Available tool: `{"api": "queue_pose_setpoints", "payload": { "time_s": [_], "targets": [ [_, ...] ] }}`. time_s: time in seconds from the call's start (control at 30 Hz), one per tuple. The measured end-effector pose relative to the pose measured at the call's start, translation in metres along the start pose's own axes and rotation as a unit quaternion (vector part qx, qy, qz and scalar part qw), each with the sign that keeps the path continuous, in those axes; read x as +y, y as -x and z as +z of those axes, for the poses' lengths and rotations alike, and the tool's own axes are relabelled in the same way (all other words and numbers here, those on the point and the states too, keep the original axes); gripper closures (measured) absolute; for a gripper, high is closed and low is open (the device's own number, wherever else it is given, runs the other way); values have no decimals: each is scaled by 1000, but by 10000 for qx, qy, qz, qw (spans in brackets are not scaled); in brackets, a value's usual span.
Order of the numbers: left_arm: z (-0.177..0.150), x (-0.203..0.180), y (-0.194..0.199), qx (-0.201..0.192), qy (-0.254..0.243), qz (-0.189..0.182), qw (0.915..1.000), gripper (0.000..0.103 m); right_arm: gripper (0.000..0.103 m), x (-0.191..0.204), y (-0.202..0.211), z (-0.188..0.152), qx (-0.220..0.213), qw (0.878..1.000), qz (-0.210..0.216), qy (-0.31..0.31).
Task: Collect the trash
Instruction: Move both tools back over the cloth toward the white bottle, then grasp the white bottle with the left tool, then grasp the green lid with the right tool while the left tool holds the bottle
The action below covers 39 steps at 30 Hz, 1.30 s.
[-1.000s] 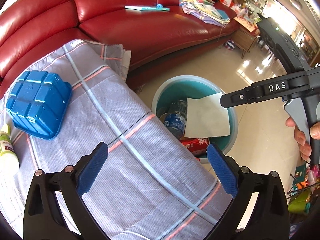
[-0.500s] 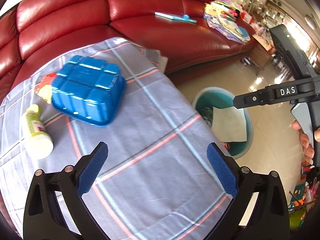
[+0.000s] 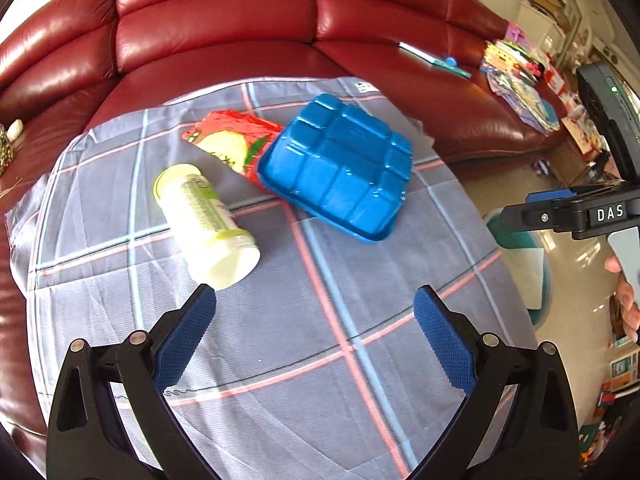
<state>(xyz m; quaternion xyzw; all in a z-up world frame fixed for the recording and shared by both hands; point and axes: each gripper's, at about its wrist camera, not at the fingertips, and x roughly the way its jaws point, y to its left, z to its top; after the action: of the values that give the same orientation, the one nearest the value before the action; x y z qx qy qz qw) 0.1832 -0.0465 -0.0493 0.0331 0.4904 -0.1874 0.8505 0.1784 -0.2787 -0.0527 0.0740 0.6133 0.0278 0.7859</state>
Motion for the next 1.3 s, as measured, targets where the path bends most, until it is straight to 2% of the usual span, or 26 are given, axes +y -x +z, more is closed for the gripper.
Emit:
{"api": "queue_pose_setpoints", "payload": {
  "time_s": [0.3,0.57,0.83,0.87,1.0,1.07,1.13,1.3],
  "targets": [
    [13,55,-13,48,543,177,9984,4,16,42,-18,27,102,9992,-99,385],
    [28,71,-39,153,868,141,9960,4,16,66,-27,47,127,9978,-135,634],
    [33,82,-66,198,1225,163,9921,5,16,74,-28,67,60,9984,-107,546],
    [33,83,-67,187,1253,164,9918,7,16,77,-27,70,39,9984,-98,556],
    [31,91,-71,156,1354,-37,9907,36,16,89,-28,84,0,9980,-102,622],
    [29,94,-67,96,1340,-19,9909,41,16,98,-30,92,17,9978,-95,660],
    [25,100,-59,9,1302,41,9915,51,16,108,-31,98,17,9975,-65,704],
    [11,128,-35,-118,1402,19,9900,51,16,146,-34,114,-16,9953,33,966]
  ]
}}
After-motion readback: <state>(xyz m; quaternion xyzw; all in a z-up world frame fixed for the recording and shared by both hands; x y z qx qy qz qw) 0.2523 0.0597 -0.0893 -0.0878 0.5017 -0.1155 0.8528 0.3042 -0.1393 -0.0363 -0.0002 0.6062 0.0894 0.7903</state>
